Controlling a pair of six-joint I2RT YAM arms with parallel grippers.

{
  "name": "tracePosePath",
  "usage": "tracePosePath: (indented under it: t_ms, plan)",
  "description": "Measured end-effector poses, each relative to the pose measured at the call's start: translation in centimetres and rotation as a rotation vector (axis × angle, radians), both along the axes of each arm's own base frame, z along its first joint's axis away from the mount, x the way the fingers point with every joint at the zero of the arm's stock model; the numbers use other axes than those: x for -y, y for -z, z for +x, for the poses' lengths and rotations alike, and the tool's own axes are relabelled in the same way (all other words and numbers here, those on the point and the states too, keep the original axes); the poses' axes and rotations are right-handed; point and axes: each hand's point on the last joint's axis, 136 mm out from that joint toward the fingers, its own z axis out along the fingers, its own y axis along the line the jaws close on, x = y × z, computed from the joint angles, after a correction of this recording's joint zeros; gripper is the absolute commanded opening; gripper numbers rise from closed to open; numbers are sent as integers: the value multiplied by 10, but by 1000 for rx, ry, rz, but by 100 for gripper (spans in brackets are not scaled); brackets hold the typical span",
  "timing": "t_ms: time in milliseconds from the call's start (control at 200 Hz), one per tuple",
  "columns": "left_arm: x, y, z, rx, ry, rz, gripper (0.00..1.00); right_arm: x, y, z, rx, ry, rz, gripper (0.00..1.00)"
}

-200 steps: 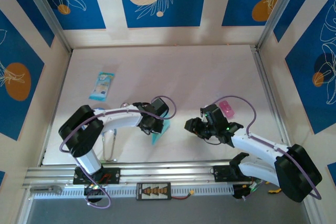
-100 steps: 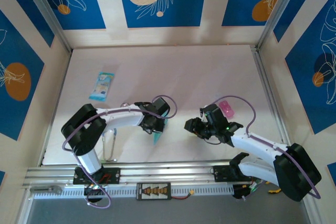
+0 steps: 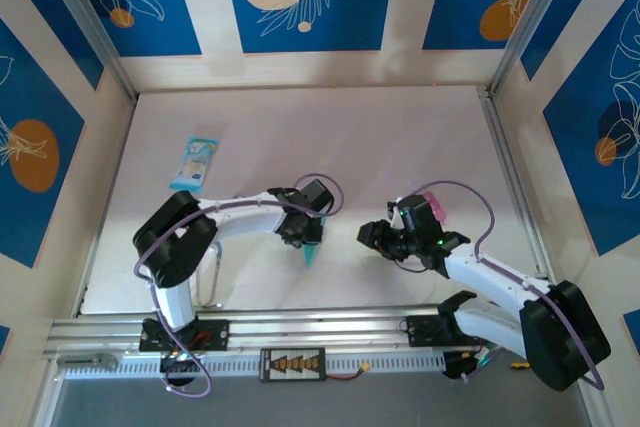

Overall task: Fold a paper plane with a square sheet of paper (pick it up from the middle)
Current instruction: Move a paper plane to the center of the table.

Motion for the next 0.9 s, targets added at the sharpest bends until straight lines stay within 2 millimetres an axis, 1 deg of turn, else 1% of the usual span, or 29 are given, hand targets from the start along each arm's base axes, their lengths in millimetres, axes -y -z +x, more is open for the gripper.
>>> tracePosePath:
  t_ms: [60,190,345,540,810,865,895]
  plan:
    - [3,0,4,4,-17,3,28,3,-3,1,8,2,8,43]
    - [8,-1,11,18,-47,26,30,8,-8,4,24,5,22,44]
    - [7,-1,15,34,-73,64,33,14,-9,7,26,10,32,44]
    - [7,-1,18,43,-80,90,35,20,-10,10,26,15,45,44]
    - [7,-1,19,45,-89,93,36,22,-12,9,26,11,58,44]
    - [7,-1,19,45,-89,93,37,22,-13,9,24,12,60,44]
    - [7,-1,19,46,-88,93,40,23,-13,9,25,12,61,44]
